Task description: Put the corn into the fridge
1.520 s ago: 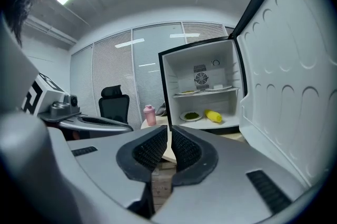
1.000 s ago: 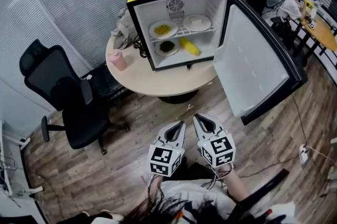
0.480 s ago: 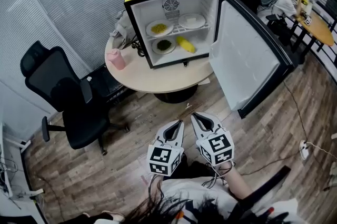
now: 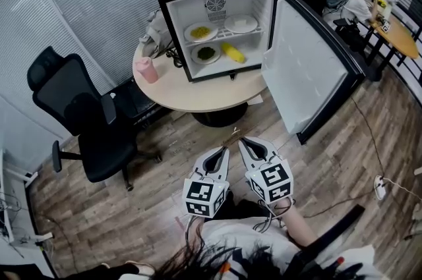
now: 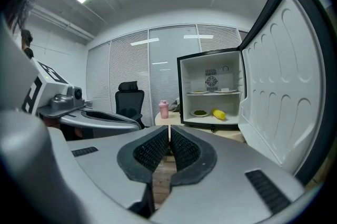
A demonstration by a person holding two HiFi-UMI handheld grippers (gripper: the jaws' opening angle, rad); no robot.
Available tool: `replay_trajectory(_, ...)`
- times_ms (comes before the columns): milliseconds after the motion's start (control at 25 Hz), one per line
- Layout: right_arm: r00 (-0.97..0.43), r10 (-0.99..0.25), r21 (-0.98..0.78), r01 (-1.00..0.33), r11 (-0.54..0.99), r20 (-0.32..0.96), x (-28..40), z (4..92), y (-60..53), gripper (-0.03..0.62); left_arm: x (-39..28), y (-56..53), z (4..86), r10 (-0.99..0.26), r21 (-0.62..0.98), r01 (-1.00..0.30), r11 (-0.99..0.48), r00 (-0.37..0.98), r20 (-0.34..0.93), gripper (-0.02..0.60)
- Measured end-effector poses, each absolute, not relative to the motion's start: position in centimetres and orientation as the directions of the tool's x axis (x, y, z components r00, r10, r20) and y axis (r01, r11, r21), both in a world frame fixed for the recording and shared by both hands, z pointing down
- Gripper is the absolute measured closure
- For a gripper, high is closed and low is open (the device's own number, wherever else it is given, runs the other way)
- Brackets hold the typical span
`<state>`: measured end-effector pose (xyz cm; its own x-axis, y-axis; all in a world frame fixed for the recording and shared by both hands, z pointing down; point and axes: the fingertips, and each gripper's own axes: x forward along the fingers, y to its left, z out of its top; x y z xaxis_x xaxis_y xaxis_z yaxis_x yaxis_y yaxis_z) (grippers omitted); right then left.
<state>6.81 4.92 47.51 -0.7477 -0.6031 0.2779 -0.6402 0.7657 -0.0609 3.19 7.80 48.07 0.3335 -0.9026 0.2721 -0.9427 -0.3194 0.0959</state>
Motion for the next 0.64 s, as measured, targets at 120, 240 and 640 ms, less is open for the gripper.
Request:
replay_trajectory(120, -0.75, -0.598, -0.061, -0.636, 0.769, 0.281, 6.8, 47.7, 5.1, 0.568, 3.0, 7.9, 48.0, -0.905, 0.095, -0.945, -0.314, 0.328, 0.271, 0.571)
replay_trajectory(240, -0.75, -0.599, -0.061, -0.636, 0.769, 0.281, 6.8, 47.7, 5.2, 0.568, 2.9, 7.9, 47.9, -0.907, 0.094, -0.946, -0.309, 0.323, 0.269, 0.571)
replay_trajectory(640, -0.751, -0.599, -0.062, -0.636, 0.769, 0.276, 7.2, 47.8, 4.2, 0.568, 3.1, 7.2, 48.0, -0.909, 0.088, -0.948, -0.306, 0.318, 0.269, 0.571)
